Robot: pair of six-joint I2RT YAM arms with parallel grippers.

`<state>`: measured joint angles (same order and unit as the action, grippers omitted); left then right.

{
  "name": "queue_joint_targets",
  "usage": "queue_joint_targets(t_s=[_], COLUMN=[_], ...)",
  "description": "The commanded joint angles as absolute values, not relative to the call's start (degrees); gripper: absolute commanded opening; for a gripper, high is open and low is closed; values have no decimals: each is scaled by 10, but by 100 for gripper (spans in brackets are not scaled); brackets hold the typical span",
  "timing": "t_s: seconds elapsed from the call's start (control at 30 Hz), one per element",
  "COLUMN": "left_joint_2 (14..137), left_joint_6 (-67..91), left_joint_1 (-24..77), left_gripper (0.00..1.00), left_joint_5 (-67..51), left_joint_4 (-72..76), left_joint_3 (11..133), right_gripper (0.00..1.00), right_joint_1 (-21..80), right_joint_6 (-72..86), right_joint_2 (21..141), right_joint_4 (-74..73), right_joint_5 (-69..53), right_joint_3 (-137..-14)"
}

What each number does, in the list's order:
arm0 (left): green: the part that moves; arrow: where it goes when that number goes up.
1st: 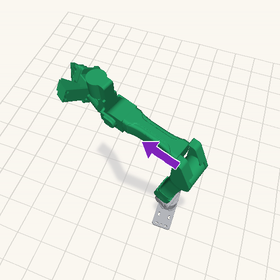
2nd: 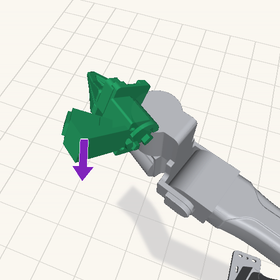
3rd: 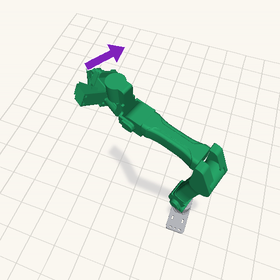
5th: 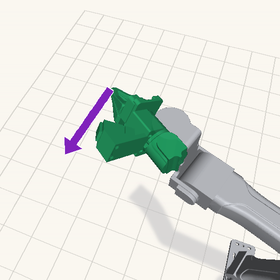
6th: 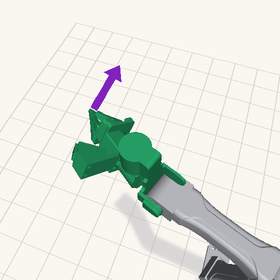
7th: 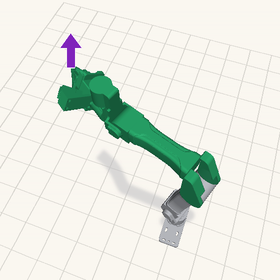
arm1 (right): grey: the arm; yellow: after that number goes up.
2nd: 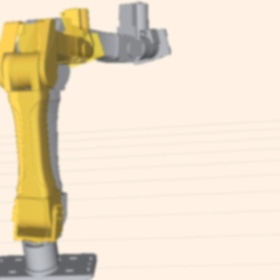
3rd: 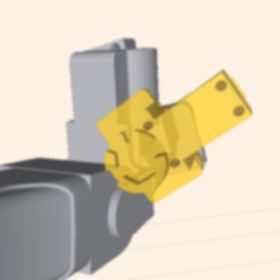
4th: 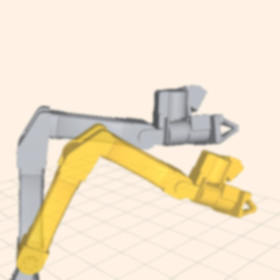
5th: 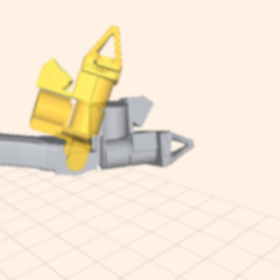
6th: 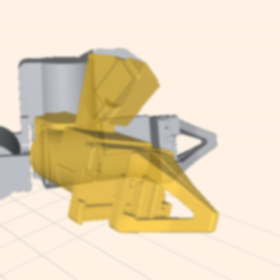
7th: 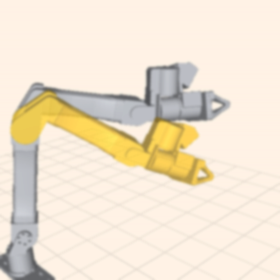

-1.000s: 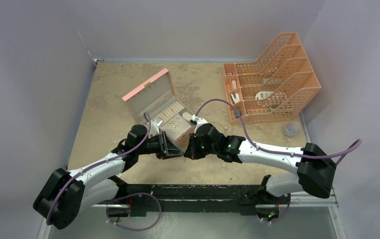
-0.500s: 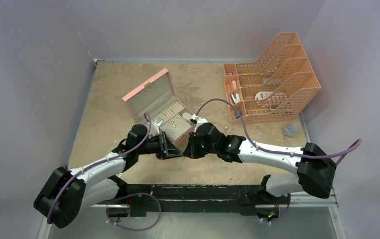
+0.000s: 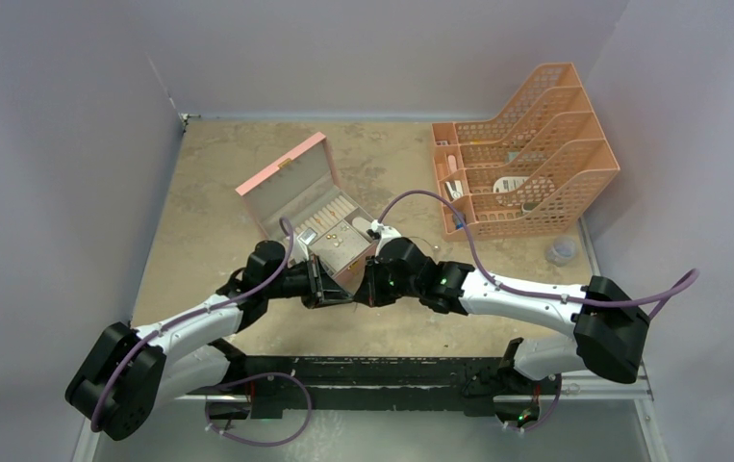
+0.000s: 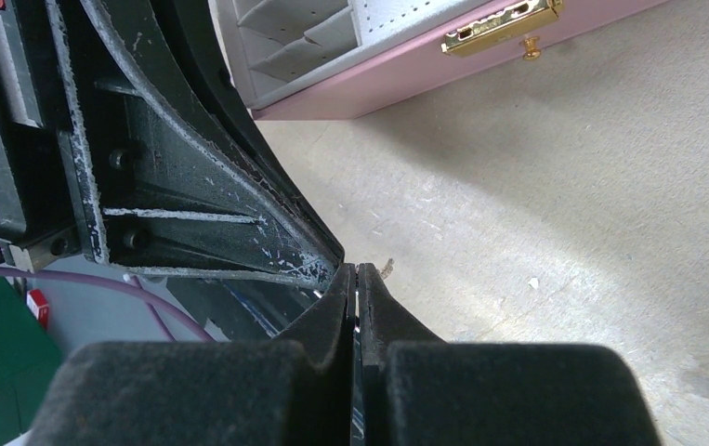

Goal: Organize the mixed jewelry
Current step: Pick up the jewelry from the center of the board.

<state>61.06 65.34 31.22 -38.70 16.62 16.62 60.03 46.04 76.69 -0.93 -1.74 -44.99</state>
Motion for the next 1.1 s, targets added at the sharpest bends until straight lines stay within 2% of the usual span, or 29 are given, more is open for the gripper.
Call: queue_joint_targets(t_s=[0.0,0.23,0.47,0.63,0.77,0.93,1.07], left_joint_2=[604,591,594,578,562,540,518], left_joint_6=[630,615,620,645,679,721,753], left_joint_1=[314,315,313,301,288,282,280], left_gripper=[0,0,0,0,0,0,0], left_joint_5=[-390,-397,-424,-462,-498,-526,-540], left_joint_4=[182,178,201,212,224,230,232], left_joint_3=[191,197,204,224,241,261,275], right_gripper=[1,28,38,51,53,58,59], right_joint_1=[602,592,573,563,562,562,562], right_joint_6=[475,477,453,392,288,142,59], right_joint_2=[752,678,604,547,496,444,474], right_joint_4=[12,69,123,187,296,540,527], right_joint_5=[-31,-53,-82,-65,-51,-96,-138], right_joint_3=[-461,-409,-376,-348,-306,-198,-227])
